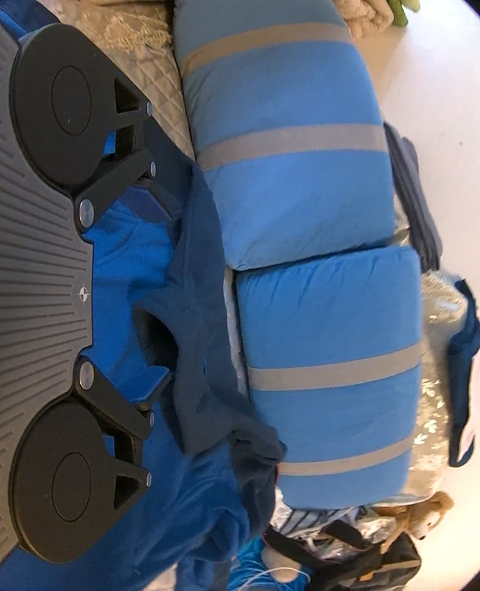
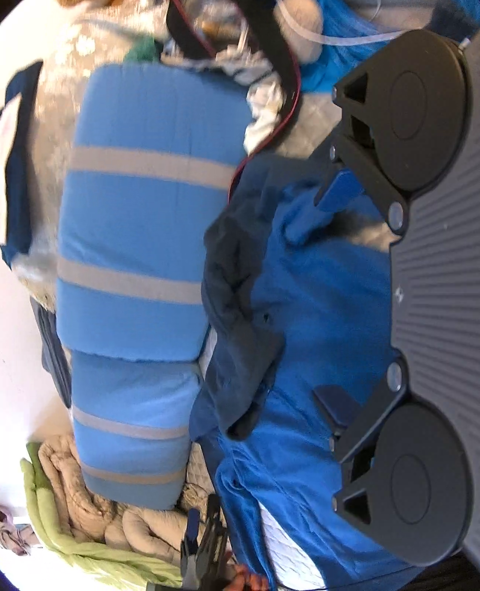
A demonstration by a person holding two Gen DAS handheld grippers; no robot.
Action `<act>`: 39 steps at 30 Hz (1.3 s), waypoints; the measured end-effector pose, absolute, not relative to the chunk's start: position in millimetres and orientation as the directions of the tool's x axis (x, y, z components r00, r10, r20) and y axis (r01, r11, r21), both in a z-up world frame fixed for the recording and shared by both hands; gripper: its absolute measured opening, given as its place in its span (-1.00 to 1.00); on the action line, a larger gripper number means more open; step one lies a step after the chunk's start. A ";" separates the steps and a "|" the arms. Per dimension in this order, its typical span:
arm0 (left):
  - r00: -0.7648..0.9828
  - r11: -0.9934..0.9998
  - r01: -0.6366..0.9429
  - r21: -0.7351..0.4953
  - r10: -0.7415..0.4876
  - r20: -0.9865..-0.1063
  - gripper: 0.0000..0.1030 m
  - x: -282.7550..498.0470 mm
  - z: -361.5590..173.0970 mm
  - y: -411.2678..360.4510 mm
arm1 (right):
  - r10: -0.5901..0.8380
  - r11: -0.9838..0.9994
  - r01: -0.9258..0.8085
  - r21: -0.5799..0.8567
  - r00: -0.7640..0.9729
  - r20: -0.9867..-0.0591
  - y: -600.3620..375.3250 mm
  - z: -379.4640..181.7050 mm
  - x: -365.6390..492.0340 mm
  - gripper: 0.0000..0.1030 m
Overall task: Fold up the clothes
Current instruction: 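Open both grippers and lift them above the spread jacket, then grasp the navy hood edge with the left gripper while the right gripper grasps the hood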
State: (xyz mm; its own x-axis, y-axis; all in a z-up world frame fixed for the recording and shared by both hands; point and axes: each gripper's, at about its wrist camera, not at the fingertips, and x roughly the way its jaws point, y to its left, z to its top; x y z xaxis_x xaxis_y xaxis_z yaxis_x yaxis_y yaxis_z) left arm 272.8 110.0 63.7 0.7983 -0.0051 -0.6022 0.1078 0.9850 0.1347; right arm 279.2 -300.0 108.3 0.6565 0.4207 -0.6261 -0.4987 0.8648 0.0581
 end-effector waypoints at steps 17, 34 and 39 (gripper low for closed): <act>0.740 0.813 -0.142 -0.565 -0.292 -0.606 0.62 395.6 -9.9 212.3 | 0.516 0.846 -0.266 0.462 0.629 -0.582 -225.9 30.2 432.2 0.99; 0.811 0.386 -0.310 -0.869 -0.370 -0.453 -0.15 420.7 -75.5 251.5 | 0.498 0.854 -0.242 0.461 0.641 -0.584 -211.9 23.5 445.4 0.99; 0.827 0.347 -0.295 -0.890 -0.374 -0.419 -0.69 423.6 -71.5 254.3 | 0.485 0.867 -0.262 0.423 0.639 -0.597 -205.5 21.4 444.3 0.99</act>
State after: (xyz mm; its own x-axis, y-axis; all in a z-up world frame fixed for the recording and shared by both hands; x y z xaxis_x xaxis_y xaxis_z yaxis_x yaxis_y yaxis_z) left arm 423.6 254.3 -71.5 0.8273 -0.3737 -0.4194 -0.2949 0.3465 -0.8905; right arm 444.3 -205.5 21.4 0.6392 0.4846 -0.5971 -0.2622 0.8673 0.4231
